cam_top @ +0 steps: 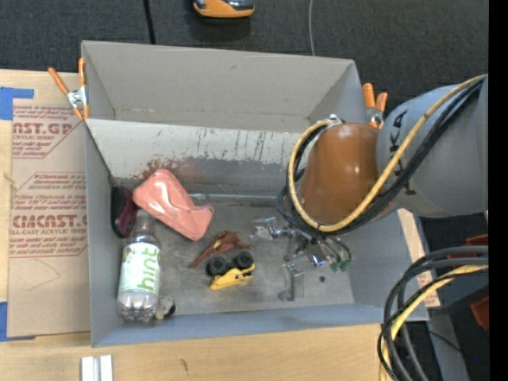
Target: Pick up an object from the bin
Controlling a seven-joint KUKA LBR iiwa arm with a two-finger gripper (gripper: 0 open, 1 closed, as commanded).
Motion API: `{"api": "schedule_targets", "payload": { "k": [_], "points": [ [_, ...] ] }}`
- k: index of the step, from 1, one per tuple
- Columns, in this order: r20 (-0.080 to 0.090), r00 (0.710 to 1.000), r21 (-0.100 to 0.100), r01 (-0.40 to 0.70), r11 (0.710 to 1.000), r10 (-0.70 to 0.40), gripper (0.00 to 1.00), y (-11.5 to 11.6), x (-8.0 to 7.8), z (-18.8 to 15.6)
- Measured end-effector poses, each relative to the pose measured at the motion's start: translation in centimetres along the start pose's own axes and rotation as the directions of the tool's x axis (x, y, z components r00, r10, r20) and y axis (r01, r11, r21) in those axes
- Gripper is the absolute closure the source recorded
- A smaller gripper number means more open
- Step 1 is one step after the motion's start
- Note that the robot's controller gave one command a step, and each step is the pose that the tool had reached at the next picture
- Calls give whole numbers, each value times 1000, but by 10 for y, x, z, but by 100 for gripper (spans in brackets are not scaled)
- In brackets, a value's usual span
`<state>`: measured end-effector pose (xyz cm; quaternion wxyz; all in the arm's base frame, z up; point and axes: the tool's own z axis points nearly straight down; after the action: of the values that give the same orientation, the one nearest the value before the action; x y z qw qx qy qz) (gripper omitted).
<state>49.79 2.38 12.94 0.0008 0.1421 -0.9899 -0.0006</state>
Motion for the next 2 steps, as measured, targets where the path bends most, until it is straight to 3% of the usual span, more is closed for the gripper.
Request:
{"api": "schedule_targets", "payload": {
  "k": [1,2],
  "points": [
    [10,999,4,35,999,-35,0,27,-20,25],
    [11,974,4,226,974,-226,100,52,-21,57]
  ]
}}
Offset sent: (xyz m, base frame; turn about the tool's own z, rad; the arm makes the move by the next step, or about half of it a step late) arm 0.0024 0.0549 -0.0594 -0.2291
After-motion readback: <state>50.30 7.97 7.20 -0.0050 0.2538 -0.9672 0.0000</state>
